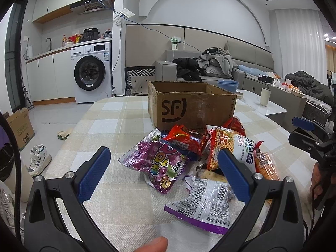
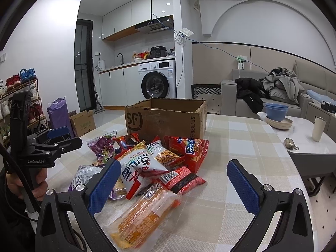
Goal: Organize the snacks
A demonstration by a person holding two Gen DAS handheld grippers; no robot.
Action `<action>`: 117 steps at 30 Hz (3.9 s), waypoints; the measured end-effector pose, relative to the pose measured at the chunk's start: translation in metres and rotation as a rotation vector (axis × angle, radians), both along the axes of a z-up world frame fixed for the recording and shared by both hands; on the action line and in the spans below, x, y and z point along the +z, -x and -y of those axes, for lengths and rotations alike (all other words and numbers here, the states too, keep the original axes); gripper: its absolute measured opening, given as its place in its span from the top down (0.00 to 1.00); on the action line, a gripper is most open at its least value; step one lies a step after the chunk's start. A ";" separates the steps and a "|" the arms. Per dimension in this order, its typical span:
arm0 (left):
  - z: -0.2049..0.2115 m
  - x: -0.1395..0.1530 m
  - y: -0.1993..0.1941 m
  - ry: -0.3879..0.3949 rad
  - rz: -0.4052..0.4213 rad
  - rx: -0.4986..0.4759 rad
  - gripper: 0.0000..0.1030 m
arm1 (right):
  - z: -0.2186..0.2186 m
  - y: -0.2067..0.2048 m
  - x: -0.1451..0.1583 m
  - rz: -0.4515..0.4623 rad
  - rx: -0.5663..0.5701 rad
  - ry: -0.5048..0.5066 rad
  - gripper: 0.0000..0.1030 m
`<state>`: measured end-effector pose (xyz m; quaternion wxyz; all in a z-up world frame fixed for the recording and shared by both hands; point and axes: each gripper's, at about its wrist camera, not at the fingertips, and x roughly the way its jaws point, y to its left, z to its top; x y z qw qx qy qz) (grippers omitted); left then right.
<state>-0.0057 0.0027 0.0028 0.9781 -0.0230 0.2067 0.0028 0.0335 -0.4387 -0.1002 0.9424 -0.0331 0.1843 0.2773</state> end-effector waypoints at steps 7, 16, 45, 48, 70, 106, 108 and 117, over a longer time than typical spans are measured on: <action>0.003 0.000 0.002 -0.009 0.010 -0.004 0.01 | -0.004 -0.001 0.000 -0.002 -0.015 0.017 0.00; 0.001 -0.003 -0.002 0.018 -0.030 -0.020 0.01 | -0.007 -0.007 -0.001 -0.041 -0.006 0.038 0.00; 0.027 -0.009 -0.012 -0.065 -0.115 -0.180 0.01 | -0.051 -0.030 -0.037 -0.364 0.077 0.162 0.07; 0.032 -0.014 -0.016 -0.090 -0.165 -0.204 0.01 | -0.052 -0.032 -0.041 -0.402 0.071 0.174 0.11; 0.053 -0.050 -0.036 -0.129 -0.408 -0.315 0.42 | -0.049 -0.033 -0.054 -0.516 0.094 0.145 0.56; 0.040 -0.033 -0.016 -0.047 -0.369 -0.363 0.56 | -0.002 -0.019 -0.031 -0.410 0.085 0.002 0.64; 0.042 -0.037 -0.017 -0.055 -0.387 -0.370 0.55 | -0.002 -0.019 -0.031 -0.413 0.088 0.001 0.64; 0.054 -0.052 -0.020 -0.106 -0.456 -0.397 0.48 | -0.003 -0.020 -0.032 -0.418 0.091 0.002 0.64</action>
